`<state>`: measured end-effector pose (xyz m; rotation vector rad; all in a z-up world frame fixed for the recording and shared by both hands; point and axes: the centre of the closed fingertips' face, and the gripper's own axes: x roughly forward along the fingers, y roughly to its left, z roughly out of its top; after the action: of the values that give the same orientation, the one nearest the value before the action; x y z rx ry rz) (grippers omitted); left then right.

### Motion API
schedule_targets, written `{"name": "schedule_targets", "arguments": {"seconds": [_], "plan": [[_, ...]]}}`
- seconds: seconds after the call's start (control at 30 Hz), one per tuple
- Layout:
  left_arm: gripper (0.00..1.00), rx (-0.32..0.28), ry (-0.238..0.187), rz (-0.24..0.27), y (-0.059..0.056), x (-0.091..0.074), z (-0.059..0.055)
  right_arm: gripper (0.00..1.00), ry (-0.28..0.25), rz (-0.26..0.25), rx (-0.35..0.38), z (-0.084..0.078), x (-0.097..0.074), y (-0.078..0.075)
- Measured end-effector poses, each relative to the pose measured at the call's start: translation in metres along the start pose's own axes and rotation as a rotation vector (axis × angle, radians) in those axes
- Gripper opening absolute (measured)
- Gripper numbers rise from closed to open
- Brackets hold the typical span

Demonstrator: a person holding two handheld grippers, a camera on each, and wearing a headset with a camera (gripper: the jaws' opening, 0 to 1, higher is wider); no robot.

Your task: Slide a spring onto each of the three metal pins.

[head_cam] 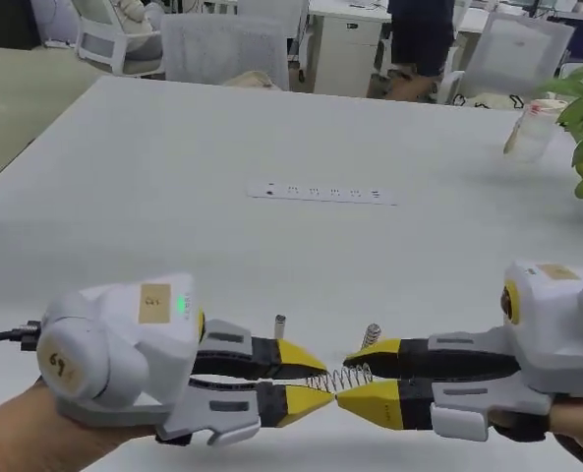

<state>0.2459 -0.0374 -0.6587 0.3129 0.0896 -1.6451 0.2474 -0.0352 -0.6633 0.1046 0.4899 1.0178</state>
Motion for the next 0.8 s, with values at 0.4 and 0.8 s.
{"name": "schedule_targets", "arguments": {"seconds": [0.4, 0.8], "plan": [[0.02, 0.014, -0.026, -0.026, -0.006, 0.001, 0.007, 0.16, -0.017, 0.044, 0.064, 0.004, 0.0, 0.011], [0.03, 0.021, -0.019, -0.033, -0.009, 0.003, 0.006, 0.1, 0.02, 0.055, 0.088, 0.002, -0.002, 0.013]]}}
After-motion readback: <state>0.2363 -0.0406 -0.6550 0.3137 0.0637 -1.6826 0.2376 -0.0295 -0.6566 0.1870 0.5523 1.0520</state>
